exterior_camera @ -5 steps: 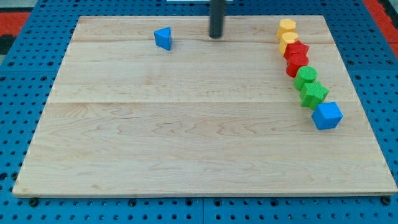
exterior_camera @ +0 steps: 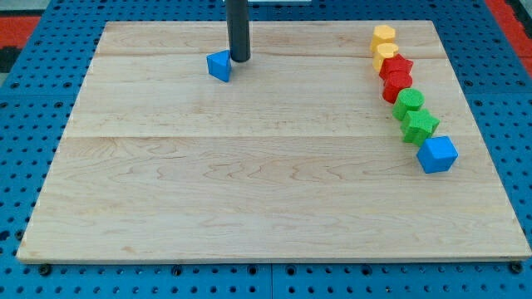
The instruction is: Move blue triangle closer to blue cube
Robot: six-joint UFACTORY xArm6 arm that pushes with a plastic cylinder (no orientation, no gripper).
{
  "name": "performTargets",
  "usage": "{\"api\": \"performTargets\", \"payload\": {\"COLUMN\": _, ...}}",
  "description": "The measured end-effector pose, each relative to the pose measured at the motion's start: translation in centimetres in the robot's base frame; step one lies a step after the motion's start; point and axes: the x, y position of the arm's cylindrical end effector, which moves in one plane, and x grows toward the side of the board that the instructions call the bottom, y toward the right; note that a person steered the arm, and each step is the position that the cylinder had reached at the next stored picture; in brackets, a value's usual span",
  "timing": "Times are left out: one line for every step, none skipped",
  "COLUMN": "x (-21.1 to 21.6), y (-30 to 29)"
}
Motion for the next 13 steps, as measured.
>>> {"api": "performTargets", "payload": {"x": -0.5, "y": -5.3}}
{"api": "performTargets", "payload": {"x": 6.1, "y": -4.1}}
{"api": "performTargets", "payload": {"x": 11.5, "y": -0.9}}
{"api": "performTargets", "payload": {"x": 7.5, "y": -1.9}}
{"api": "performTargets", "payload": {"x": 3.0, "y": -3.2}}
{"api": "performTargets", "payload": {"x": 0.6, "y": -1.8}}
{"api": "performTargets", "payload": {"x": 5.3, "y": 1.1}}
{"api": "performTargets", "payload": {"x": 9.2, "y": 4.4}}
{"api": "performTargets", "payload": {"x": 13.7, "y": 6.7}}
{"api": "performTargets", "payload": {"x": 15.4, "y": 9.9}}
{"api": "performTargets", "payload": {"x": 14.4, "y": 11.7}}
{"api": "performTargets", "payload": {"x": 14.3, "y": 13.6}}
{"api": "performTargets", "payload": {"x": 12.9, "y": 15.3}}
